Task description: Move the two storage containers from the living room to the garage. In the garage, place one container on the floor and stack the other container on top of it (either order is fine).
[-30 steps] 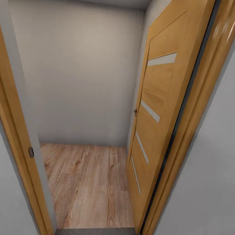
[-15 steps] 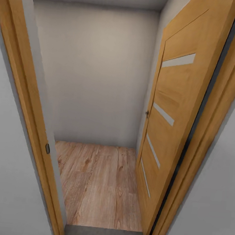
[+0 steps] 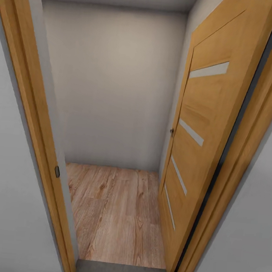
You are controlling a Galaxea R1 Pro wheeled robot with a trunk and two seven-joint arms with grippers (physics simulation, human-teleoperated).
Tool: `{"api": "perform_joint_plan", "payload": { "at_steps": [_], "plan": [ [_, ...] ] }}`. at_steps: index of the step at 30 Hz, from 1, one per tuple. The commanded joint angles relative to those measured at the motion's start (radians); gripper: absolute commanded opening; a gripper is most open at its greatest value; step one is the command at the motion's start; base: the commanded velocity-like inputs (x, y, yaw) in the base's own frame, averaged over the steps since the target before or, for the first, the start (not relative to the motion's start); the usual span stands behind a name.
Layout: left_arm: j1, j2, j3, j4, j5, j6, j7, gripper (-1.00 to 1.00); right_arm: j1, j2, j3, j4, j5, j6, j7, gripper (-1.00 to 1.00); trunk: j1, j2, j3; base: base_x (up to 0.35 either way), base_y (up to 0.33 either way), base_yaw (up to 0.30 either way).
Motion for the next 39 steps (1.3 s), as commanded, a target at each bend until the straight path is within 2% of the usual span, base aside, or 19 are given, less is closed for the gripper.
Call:
{"api": "perform_joint_plan", "payload": {
  "at_steps": [1, 19, 30, 39],
  "plan": [
    [-0.001, 0.000, 0.007, 0.001, 0.009, -0.001, -0.010, 1.00, -0.001, 0.000, -0.007, 0.000, 0.008, -0.003, 0.001, 1.00, 0.000, -0.001, -0.002, 0.000, 0.000, 0.000],
    [-0.001, -0.001, 0.006, 0.001, 0.008, 0.000, -0.009, 1.00, -0.001, 0.001, -0.009, 0.017, 0.006, -0.008, -0.012, 1.00, 0.000, -0.001, -0.001, 0.000, 0.000, 0.000],
    [-0.001, -0.001, 0.006, 0.001, 0.007, 0.000, -0.009, 1.00, -0.001, 0.002, -0.008, 0.025, 0.010, -0.009, -0.012, 1.00, 0.000, -0.001, 0.011, 0.000, 0.000, 0.000],
    [-0.001, -0.001, 0.005, 0.001, 0.007, 0.001, -0.010, 1.00, 0.000, 0.003, -0.007, 0.025, 0.007, -0.008, -0.005, 1.00, 0.000, -0.001, 0.013, 0.000, 0.000, 0.000]
  ]
}}
